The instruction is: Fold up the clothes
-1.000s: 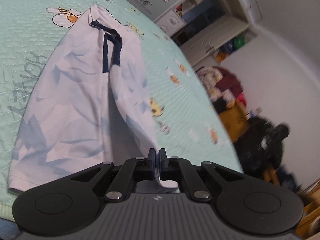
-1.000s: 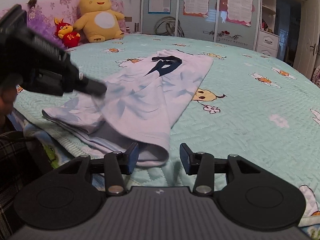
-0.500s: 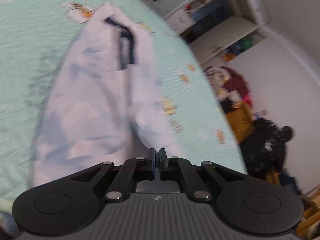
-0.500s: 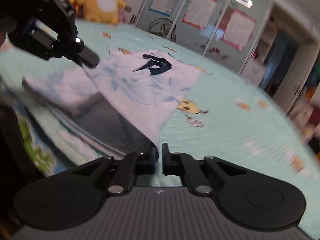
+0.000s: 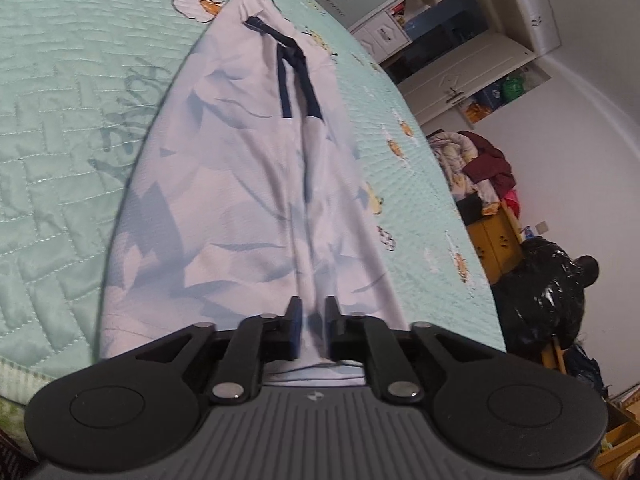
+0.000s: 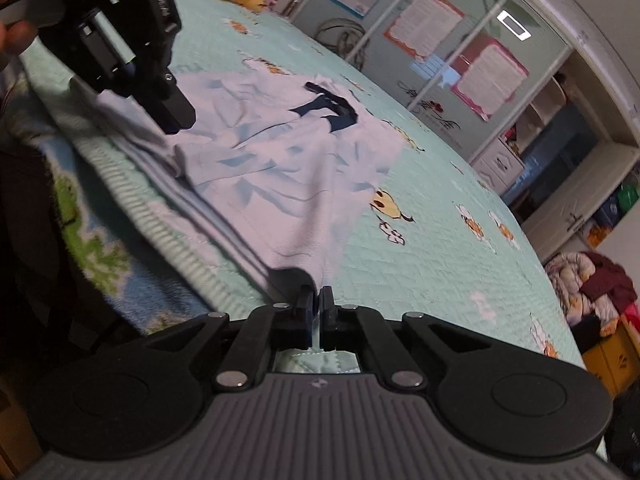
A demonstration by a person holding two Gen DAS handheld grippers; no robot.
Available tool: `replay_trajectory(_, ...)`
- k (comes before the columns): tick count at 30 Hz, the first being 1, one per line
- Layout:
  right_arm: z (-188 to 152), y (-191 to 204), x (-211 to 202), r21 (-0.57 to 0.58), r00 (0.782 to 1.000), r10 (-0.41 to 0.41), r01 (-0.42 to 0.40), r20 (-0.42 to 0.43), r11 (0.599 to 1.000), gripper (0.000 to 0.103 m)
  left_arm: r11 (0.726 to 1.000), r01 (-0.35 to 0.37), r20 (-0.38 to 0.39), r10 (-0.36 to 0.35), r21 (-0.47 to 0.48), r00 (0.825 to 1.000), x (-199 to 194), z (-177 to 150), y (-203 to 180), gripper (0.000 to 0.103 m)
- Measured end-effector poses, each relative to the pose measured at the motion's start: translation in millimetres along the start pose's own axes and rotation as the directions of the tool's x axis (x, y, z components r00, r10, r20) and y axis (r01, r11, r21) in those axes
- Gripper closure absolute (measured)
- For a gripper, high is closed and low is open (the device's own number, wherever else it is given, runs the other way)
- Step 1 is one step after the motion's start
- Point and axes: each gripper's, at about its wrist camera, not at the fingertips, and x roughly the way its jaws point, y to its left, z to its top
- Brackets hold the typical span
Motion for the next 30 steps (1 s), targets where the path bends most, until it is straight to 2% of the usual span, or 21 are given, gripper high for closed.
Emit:
replay_trajectory(1, 0, -1, 0, 0.005, 1.000, -0.001, 0.001, 0.000, 1.000, 0.097, 1.000, 0.005, -0.001, -0.005, 0.005, 1.000, 1, 0, -2, 0.068)
replay_trajectory(4, -1, -4, 2, 0.022, 1.000, -0.004, 0.004, -0.001, 1.000, 0.092, 1.000, 0.018, -0.006, -0.018, 0.021, 1.000, 3, -1, -9, 0.067)
replay_trajectory(6, -1, -5, 3, 0.030, 1.000, -0.005, 0.005, 0.000, 1.000, 0.092, 0.998, -0.023, -0.022, 0.024, 0.056, 0.999, 11, -2, -13, 0.069)
replay_trajectory(8, -1, -5, 4, 0.033, 1.000, -0.003, 0.003, 0.000, 0.999, 0.093, 0.996, -0.049, -0.019, 0.051, 0.081, 0.999, 16, -3, -16, 0.089)
replay_trajectory(14, -1, -10, 6, 0.051, 1.000, 0.009, -0.009, -0.007, 0.999, 0.094, 0.993, -0.017, 0.021, 0.014, 0.113, 1.000, 7, -1, -23, 0.100)
replay_trajectory(21, -1, -13, 6, 0.079, 1.000, 0.015, -0.015, -0.004, 0.997, 0.094, 0.997, 0.001, -0.009, 0.000, 0.080, 1.000, 12, -3, -21, 0.103)
replay_trajectory(26, -2, -16, 7, 0.096, 1.000, 0.022, -0.022, 0.000, 0.995, 0.094, 0.999, -0.019, 0.009, 0.019, 0.036, 1.000, 8, -3, -15, 0.103)
replay_trajectory(30, -3, -18, 7, 0.097, 1.000, 0.024, -0.025, 0.007, 0.995, 0.094, 1.000, -0.004, 0.033, 0.004, 0.005, 0.999, -8, -2, -11, 0.103)
